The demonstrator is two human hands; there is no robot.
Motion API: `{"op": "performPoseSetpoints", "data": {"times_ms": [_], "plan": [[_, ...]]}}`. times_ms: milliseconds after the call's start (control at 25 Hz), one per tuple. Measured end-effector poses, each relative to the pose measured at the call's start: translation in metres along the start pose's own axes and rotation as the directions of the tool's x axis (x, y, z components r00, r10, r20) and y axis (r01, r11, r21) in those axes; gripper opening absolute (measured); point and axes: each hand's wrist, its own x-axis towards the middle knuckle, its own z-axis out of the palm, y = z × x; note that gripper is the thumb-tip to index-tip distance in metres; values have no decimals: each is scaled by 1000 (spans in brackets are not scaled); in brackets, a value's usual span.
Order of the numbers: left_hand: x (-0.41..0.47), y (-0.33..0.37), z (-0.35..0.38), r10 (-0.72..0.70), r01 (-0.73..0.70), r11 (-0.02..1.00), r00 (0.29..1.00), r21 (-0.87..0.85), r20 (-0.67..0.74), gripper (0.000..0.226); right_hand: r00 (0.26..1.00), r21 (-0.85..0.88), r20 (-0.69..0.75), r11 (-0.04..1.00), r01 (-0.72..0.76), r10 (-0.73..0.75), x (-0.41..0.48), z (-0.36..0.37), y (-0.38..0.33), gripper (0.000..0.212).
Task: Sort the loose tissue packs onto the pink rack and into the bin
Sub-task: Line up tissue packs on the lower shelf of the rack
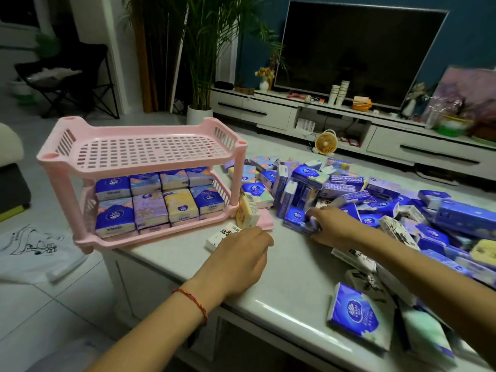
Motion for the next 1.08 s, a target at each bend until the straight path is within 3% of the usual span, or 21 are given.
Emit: {"op": "performPoseSetpoints", "data": {"times_ms": [120,280,360,440,480,520,600,680,720,800,920,1080], "plan": [[1,1,1,6,-6,1000,1000,4,-2,33,999,-32,26,999,30,-29,2,-1,-12,31],[3,0,4,21,-21,1000,1000,6,-13,35,981,84,185,996,37,-52,-5,-8,-31,27],[6,1,6,38,-38,999,998,4,-40,34,951,270,274,961,68,-145,-11,-14,-45,16],[8,4,8,34,-35,999,997,-14,-64,31,888,553,389,833,-14,-244,-15,-18,-54,11],[8,5,11,28,-29,999,998,-17,-60,33,876,606,403,794,-40,-264,-15,-19,-54,12],[8,6,14,22,-23,1000,999,-9,-43,37,898,572,366,820,-10,-244,-12,-19,-47,13],[6,8,22,12,-14,999,999,50,38,58,983,254,133,963,91,-128,-3,-19,-21,22],[5,10,28,-43,33,996,991,77,124,58,999,-103,-47,995,-10,5,1,-12,12,34],[5,11,30,-64,55,996,989,68,136,53,996,-173,-61,982,-78,68,0,-8,25,35],[3,13,30,-99,93,994,987,52,130,60,983,-138,-2,974,-181,183,-1,-2,37,33],[0,20,28,-127,105,981,983,165,131,86,978,-45,69,980,-195,198,0,-4,38,40],[-5,28,27,-176,151,966,979,211,101,69,981,51,106,984,-171,165,0,-17,33,47]]}}
